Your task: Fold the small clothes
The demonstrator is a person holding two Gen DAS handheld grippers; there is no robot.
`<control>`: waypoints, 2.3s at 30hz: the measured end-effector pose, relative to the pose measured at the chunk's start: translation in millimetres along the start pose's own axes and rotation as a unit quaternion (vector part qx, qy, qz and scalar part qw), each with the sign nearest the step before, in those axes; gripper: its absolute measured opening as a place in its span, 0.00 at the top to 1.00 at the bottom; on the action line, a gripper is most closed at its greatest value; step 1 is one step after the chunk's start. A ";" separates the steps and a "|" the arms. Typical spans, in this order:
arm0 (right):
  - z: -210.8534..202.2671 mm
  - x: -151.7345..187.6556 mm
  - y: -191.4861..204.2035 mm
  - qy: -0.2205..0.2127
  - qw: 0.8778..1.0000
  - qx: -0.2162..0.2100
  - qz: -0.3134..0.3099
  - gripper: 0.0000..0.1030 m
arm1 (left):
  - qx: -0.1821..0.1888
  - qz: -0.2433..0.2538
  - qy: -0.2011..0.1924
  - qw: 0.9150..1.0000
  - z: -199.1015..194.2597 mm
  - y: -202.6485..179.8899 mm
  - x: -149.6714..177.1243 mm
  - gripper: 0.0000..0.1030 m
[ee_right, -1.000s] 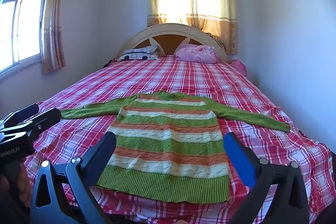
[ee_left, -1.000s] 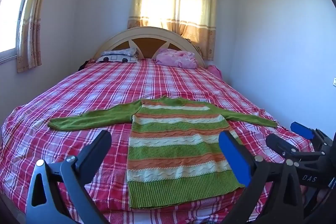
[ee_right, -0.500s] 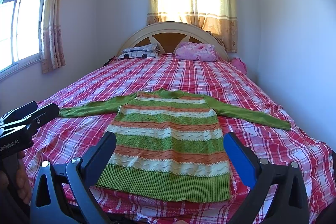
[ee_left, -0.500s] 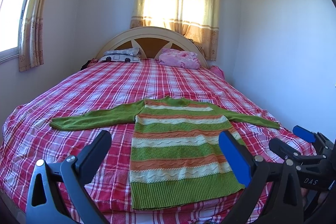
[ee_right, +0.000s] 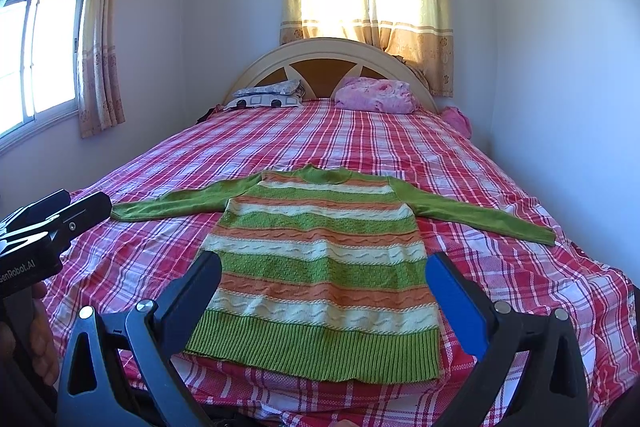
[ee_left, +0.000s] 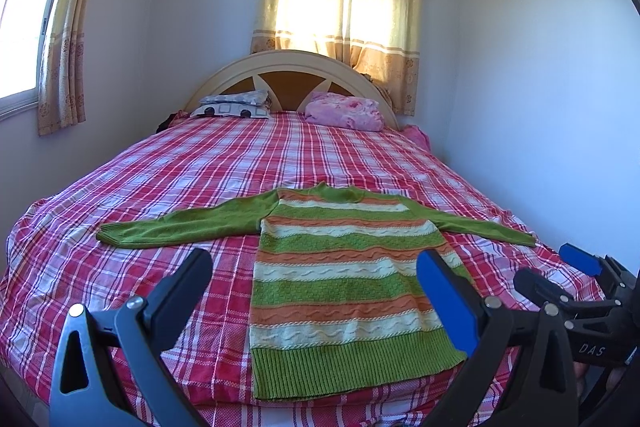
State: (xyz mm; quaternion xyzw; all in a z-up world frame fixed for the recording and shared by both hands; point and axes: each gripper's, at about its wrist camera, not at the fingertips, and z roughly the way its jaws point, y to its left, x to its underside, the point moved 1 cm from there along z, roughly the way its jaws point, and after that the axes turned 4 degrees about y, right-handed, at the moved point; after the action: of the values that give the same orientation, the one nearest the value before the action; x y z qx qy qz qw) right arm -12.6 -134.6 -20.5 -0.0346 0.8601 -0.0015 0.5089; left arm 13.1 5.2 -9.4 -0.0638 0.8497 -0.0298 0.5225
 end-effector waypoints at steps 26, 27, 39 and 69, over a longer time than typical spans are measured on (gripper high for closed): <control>2.5 0.9 1.3 0.009 1.000 -0.012 -0.005 0.01 | -0.001 -0.001 0.000 1.000 0.6 3.5 0.3 0.00; 2.5 0.9 1.2 0.009 1.000 -0.013 -0.006 0.01 | -0.001 -0.001 0.000 1.000 0.5 3.5 0.4 0.00; 6.5 0.9 1.3 0.014 1.000 -0.019 -0.008 0.01 | -0.002 -0.001 0.007 1.000 6.7 11.9 -0.1 0.00; 174.5 -10.4 -224.2 0.104 0.975 0.068 0.183 0.01 | -0.033 0.087 0.067 0.993 197.5 19.0 -21.9 0.00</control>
State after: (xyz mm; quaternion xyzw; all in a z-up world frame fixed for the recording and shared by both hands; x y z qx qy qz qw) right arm 158.2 -351.9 -87.1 0.1585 0.8980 0.0296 0.4095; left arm 197.5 30.3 -81.5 -0.0044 0.8854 0.0395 0.4630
